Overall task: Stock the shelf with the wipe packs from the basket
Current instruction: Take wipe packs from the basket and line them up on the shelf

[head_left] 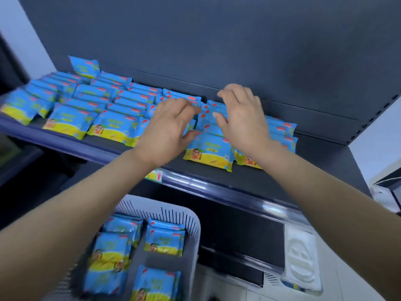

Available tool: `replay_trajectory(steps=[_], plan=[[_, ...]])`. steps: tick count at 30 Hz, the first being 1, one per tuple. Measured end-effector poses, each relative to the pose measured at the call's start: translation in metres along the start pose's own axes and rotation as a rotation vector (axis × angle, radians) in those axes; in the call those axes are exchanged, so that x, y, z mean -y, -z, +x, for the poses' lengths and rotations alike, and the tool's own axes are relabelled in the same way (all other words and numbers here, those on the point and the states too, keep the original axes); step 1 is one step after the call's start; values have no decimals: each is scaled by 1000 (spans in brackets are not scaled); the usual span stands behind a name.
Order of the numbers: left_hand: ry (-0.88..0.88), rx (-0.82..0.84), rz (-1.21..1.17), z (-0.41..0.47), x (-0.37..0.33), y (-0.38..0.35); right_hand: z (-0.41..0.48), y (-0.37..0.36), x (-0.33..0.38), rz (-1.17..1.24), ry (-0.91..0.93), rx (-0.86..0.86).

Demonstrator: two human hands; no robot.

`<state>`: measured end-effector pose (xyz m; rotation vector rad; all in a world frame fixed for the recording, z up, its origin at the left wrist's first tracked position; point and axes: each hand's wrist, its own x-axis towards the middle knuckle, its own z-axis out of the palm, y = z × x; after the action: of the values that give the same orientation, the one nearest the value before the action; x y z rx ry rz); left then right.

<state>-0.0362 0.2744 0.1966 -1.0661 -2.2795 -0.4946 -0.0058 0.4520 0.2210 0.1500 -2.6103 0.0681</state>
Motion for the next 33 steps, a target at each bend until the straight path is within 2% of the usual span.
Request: replay_trajectory(steps=[6, 10, 13, 19, 24, 33], plan=[[14, -113, 64, -61, 37, 63, -12, 1, 93, 79, 53, -64], [55, -86, 7, -120, 54, 74, -43, -21, 142, 146, 87, -23], [97, 59, -8, -170, 69, 61, -73, -57, 169, 164, 99, 120], [202, 465, -43, -254, 102, 14, -134, -148, 192, 76, 78, 470], [268, 665, -1, -302, 122, -38, -178, -211, 194, -25, 46, 715], [290, 966, 114, -345, 143, -100, -220, -274, 185, -51, -122, 907]])
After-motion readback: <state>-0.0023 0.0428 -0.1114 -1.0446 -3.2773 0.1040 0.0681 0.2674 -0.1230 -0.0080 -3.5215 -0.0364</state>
